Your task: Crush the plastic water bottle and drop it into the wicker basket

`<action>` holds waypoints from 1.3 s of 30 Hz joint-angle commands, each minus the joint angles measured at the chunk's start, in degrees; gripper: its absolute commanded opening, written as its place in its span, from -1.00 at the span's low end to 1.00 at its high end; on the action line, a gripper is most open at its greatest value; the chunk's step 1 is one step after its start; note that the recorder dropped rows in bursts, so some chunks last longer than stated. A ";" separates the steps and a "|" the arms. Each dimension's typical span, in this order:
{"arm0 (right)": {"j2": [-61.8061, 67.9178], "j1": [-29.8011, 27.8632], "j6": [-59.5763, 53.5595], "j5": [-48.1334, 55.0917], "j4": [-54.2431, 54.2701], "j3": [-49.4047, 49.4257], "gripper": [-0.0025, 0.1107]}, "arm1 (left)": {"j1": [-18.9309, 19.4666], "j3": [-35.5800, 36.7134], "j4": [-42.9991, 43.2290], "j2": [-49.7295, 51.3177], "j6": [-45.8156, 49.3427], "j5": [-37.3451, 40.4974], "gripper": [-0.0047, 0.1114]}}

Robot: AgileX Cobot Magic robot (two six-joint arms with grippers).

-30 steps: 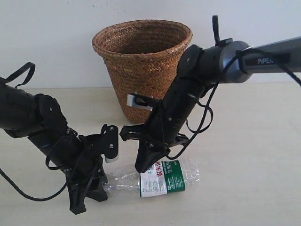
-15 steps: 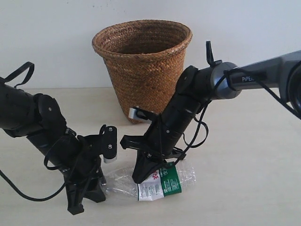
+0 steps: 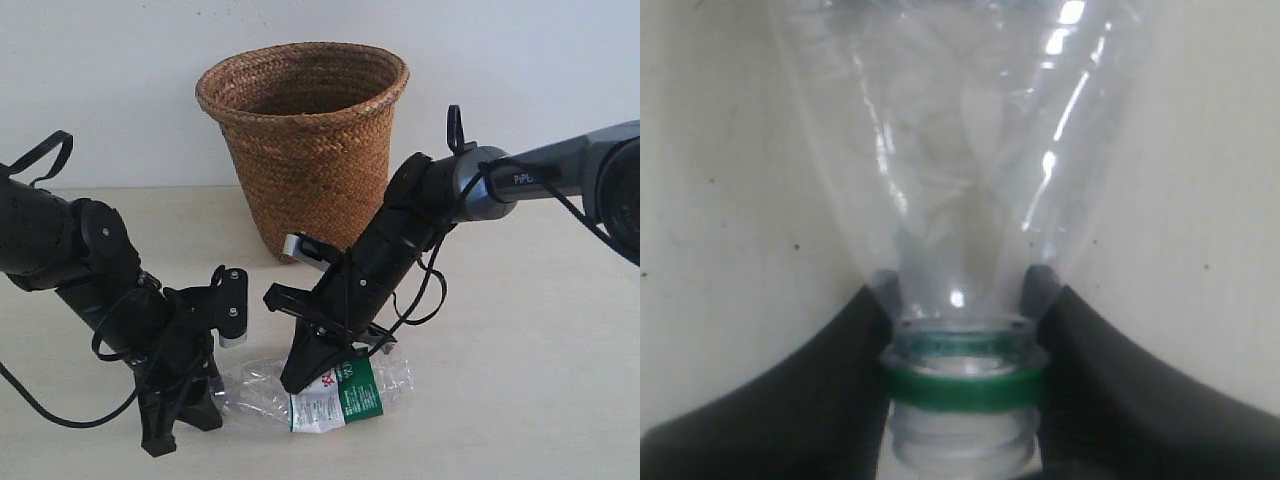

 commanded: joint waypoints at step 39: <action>-34.70 -15.56 -4.10 2.09 -25.67 13.74 -0.96 | 0.10 -1.79 -1.93 -7.47 3.56 7.29 -0.84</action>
